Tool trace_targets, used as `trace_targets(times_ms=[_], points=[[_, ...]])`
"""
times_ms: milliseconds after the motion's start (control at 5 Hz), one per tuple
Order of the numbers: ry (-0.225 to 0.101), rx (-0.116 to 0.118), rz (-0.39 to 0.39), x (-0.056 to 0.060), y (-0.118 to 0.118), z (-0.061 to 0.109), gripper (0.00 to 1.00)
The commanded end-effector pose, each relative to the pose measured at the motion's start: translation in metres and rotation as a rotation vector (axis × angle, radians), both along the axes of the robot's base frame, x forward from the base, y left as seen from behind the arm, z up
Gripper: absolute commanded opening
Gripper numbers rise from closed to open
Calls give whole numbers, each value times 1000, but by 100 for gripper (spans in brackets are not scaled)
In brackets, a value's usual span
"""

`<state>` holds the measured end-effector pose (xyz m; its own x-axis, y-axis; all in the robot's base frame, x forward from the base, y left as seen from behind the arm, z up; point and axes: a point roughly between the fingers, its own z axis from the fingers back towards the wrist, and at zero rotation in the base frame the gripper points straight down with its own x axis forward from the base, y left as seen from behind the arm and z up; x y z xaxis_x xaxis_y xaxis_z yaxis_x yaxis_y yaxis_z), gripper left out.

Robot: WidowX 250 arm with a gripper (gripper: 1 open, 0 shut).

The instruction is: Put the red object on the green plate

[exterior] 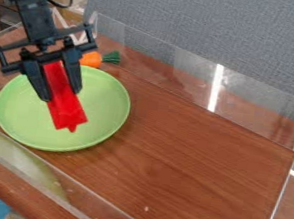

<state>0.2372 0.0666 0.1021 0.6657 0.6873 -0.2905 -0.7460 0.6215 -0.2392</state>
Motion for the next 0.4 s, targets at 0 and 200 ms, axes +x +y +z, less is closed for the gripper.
trace_targets(times_ms=[0, 200], points=[[-6, 34, 45, 4, 18, -12, 0], [4, 38, 93, 5, 34, -25, 0]])
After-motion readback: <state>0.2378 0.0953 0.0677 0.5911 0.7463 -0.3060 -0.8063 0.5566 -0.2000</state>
